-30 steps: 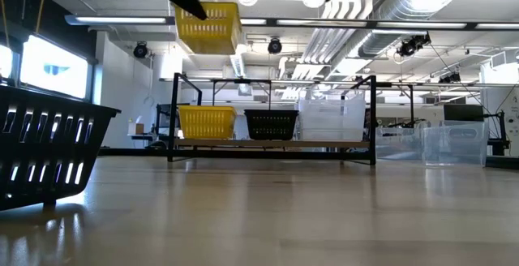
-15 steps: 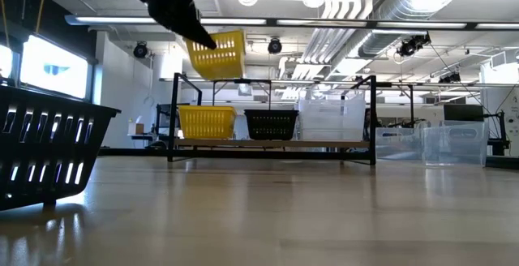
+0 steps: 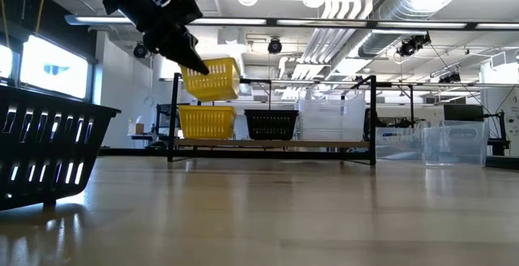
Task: Stack baskets on shelf by color
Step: Stack the yellow bin on top of the yellow bin on the shelf
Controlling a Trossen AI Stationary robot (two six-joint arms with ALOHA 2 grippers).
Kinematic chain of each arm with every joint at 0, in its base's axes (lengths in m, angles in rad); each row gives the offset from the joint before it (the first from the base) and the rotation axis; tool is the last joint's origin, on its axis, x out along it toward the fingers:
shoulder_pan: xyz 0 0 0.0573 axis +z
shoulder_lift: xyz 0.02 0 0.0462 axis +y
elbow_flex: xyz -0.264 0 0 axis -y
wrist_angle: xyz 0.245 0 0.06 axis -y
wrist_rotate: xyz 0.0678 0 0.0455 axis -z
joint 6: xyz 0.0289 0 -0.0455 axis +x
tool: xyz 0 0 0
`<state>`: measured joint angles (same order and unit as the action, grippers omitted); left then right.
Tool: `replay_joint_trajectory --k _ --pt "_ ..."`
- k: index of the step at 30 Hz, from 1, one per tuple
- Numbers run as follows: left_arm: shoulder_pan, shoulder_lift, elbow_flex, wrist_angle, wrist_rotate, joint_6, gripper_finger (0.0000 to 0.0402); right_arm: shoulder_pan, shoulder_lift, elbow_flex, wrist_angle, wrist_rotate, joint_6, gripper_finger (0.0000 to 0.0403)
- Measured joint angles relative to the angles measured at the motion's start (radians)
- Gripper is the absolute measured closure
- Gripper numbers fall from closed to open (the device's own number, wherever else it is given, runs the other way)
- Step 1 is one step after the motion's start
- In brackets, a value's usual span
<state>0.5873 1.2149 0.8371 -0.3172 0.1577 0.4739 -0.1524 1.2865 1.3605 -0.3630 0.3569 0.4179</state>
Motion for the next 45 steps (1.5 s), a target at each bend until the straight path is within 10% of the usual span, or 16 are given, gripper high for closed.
replay_joint_trajectory --k 31,45 --pt "0.053 0.129 -0.005 0.030 -0.021 0.064 0.0399 0.000 0.000 0.000 0.001 -0.001 0.000 0.0273" --pt "0.040 0.128 -0.005 0.030 -0.075 0.061 0.0327 0.000 0.000 0.000 0.001 -0.001 0.019 0.0273"
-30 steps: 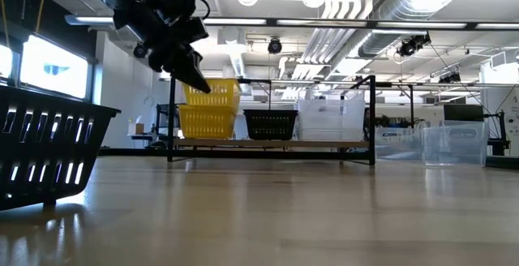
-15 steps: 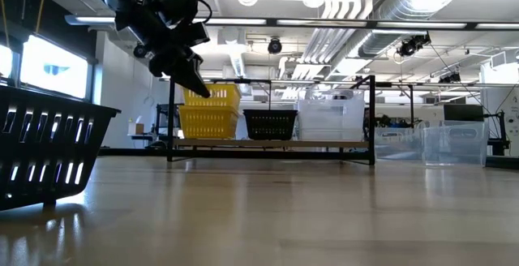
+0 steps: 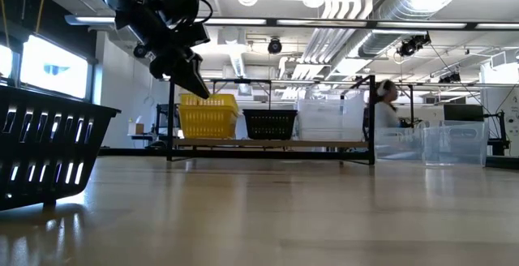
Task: Stack baskets on shelf by color
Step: Stack the yellow bin on top of the yellow bin on the shelf, then stack the transparent bin on top of the transparent bin on the shelf
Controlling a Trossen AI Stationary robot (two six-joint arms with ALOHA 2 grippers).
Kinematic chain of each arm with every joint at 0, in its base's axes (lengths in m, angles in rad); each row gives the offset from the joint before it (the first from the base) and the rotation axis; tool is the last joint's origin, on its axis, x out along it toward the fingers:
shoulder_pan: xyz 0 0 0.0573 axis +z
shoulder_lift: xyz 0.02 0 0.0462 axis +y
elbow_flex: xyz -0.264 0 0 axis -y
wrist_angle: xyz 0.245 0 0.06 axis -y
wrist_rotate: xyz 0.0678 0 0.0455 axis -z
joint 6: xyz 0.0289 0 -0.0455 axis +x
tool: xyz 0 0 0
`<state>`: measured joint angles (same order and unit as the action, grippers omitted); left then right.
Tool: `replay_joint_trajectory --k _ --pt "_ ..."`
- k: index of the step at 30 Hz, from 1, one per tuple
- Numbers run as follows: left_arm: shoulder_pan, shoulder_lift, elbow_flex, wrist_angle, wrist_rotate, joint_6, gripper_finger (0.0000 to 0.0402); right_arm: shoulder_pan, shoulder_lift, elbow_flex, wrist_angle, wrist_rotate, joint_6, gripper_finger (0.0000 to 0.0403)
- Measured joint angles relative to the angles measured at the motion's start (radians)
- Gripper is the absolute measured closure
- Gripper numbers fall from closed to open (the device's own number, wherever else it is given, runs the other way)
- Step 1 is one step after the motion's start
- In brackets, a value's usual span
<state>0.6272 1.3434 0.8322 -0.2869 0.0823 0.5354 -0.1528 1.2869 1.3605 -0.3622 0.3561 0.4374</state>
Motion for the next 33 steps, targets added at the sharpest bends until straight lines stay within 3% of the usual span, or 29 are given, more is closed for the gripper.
replay_joint_trajectory --k 13,21,26,33 --pt "-0.025 0.000 0.100 -0.044 -0.080 -0.094 0.0239 0.000 -0.007 0.000 -0.068 -0.053 0.008 0.0273" --pt "-0.039 -0.002 0.221 -0.209 -0.096 -0.189 0.0237 -0.004 -0.071 0.000 -0.338 -0.045 0.079 0.0273" --pt "-0.088 -0.003 0.343 -0.240 -0.034 -0.347 0.0238 -0.028 -0.098 0.000 -0.574 -0.049 0.136 0.0273" --pt "-0.163 -0.003 0.468 -0.239 -0.066 -0.361 0.0238 -0.079 -0.098 0.000 -0.819 -0.078 0.147 0.0273"
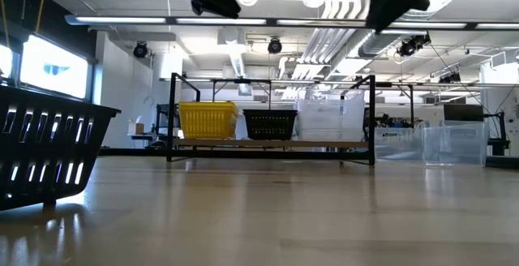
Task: Stack baskets on shelf by color
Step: Stack the transparent bin on top of the transparent bin on the shelf
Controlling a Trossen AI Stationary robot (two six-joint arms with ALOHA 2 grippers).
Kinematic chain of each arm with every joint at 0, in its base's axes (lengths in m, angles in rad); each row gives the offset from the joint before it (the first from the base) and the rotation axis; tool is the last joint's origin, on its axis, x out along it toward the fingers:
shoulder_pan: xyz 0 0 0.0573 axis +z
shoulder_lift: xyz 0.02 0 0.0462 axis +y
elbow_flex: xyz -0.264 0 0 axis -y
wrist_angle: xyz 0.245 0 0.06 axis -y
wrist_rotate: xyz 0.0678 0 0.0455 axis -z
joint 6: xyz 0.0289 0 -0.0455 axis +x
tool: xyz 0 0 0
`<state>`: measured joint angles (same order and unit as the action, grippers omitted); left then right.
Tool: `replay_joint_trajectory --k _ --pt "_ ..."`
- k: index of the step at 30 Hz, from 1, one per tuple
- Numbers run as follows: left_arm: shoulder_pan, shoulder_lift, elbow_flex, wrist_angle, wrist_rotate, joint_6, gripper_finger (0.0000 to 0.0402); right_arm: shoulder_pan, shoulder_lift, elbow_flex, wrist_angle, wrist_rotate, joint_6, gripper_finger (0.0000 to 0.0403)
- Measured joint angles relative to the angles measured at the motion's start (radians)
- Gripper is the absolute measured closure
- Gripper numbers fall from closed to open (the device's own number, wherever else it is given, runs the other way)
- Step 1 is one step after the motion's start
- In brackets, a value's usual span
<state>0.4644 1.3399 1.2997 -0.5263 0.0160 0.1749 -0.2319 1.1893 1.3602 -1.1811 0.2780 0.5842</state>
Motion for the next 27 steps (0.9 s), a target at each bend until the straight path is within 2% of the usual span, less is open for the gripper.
replay_joint_trajectory --k 3,12,20,27 --pt "-0.012 0.000 0.018 0.000 -0.013 0.026 0.0238 -0.005 0.000 0.000 -0.082 -0.017 -0.014 0.0273" --pt "-0.013 0.000 0.019 -0.001 -0.151 0.037 0.0238 -0.004 -0.002 -0.013 -0.223 -0.027 -0.062 0.0273" --pt "-0.013 0.000 0.019 0.000 -0.174 0.038 0.0238 -0.004 -0.099 -0.268 -0.133 -0.141 -0.072 0.0273" --pt "-0.013 0.000 0.019 0.021 -0.219 0.037 0.0238 -0.004 -0.132 -0.373 -0.111 -0.238 -0.212 0.0273"
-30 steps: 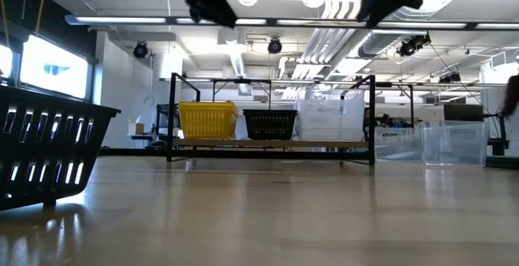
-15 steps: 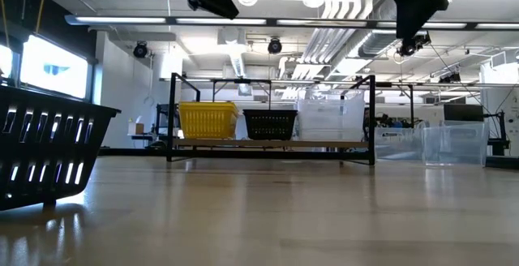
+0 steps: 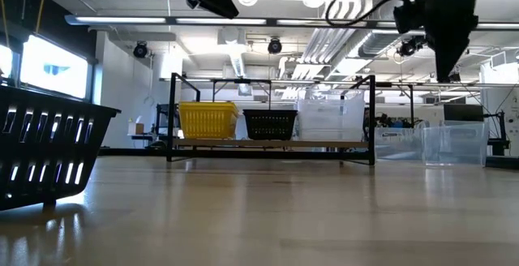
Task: Stack baskets on shelf by color
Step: Stack the transparent bin on top of the transparent bin on the shelf
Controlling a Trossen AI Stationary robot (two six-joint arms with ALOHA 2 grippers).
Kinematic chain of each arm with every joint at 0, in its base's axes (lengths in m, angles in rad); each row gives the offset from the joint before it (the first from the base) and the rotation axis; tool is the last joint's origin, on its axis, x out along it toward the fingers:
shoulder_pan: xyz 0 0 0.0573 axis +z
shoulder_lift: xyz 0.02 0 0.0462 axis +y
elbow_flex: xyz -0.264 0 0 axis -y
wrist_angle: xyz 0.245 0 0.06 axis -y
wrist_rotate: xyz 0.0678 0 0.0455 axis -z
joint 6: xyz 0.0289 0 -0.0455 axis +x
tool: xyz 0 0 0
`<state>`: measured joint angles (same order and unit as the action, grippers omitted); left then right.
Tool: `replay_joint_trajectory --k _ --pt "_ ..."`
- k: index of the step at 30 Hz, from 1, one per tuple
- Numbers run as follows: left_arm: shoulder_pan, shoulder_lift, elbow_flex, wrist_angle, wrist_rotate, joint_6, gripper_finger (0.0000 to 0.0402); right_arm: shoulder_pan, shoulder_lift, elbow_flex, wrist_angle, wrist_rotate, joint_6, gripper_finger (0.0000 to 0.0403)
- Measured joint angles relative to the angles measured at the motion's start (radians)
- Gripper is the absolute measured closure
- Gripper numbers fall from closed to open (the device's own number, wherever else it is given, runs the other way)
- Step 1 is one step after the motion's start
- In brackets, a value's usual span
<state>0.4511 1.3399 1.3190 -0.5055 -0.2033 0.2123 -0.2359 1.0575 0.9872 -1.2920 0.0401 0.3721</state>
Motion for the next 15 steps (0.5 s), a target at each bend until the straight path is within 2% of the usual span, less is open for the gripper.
replay_joint_trajectory --k 4,15 --pt "0.000 0.000 0.000 0.005 -0.003 -0.003 0.0238 0.000 0.004 -0.031 -0.001 -0.003 -0.128 0.0273" --pt "-0.005 0.000 0.000 0.002 -0.003 -0.035 0.0238 0.000 0.025 -0.041 -0.010 0.099 -0.375 0.0273"
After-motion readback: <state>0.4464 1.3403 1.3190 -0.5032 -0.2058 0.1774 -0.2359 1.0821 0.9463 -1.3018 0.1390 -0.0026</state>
